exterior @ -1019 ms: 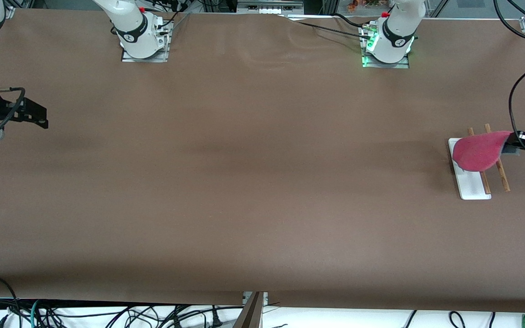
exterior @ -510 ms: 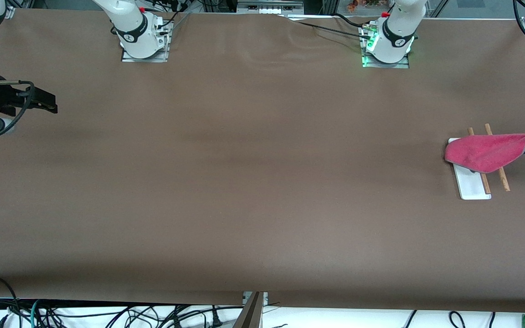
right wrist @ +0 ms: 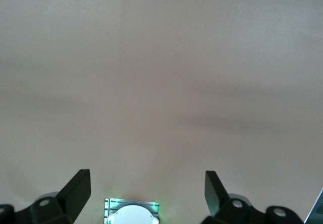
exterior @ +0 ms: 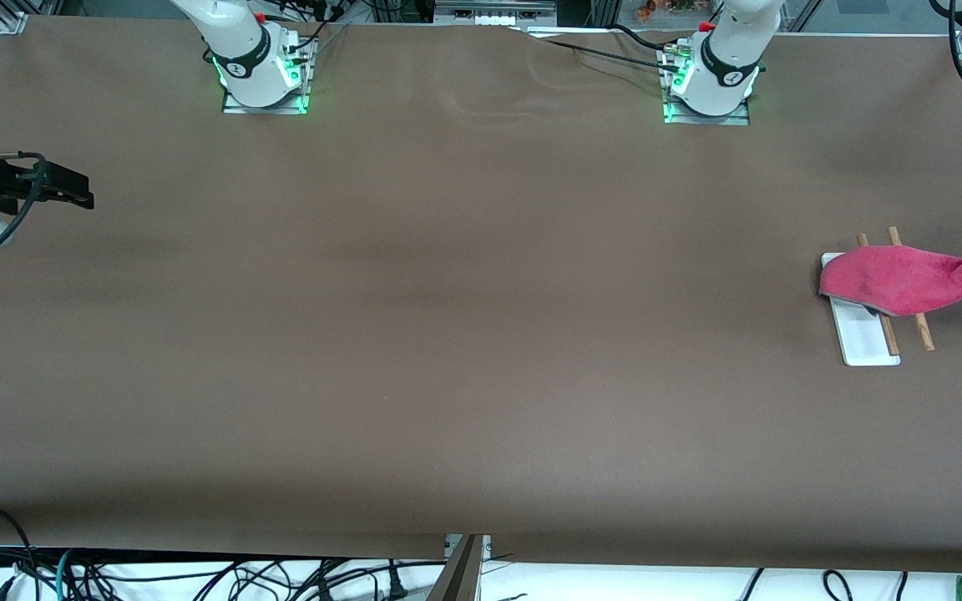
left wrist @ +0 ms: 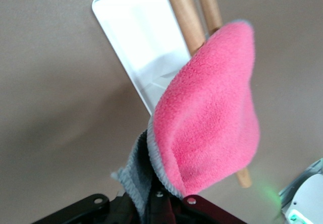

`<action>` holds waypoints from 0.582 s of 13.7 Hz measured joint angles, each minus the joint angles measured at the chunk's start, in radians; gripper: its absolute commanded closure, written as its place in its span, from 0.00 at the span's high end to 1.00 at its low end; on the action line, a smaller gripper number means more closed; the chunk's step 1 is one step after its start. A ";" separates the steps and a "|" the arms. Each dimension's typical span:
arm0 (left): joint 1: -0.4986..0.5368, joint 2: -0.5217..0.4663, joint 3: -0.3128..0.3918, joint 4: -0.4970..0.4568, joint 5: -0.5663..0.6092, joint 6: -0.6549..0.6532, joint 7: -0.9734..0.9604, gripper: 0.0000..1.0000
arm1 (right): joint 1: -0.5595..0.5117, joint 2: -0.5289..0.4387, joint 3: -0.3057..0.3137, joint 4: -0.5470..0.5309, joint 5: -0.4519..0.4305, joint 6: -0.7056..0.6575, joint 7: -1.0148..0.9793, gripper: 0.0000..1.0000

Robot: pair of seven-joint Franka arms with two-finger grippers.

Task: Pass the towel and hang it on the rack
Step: 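Drape the towel over the wooden sticks and open the left gripper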

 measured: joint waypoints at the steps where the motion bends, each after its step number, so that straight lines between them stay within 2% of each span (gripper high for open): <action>1: 0.008 0.008 0.000 0.000 0.000 0.010 0.014 0.68 | 0.000 0.000 0.001 0.000 0.000 0.000 0.000 1.00; 2: 0.013 0.015 0.000 -0.001 0.000 0.020 0.019 1.00 | 0.000 -0.001 0.002 0.000 0.000 0.000 0.000 1.00; 8: 0.019 0.002 -0.014 0.019 0.000 0.044 0.028 1.00 | 0.000 0.002 0.002 0.000 0.000 0.001 0.000 1.00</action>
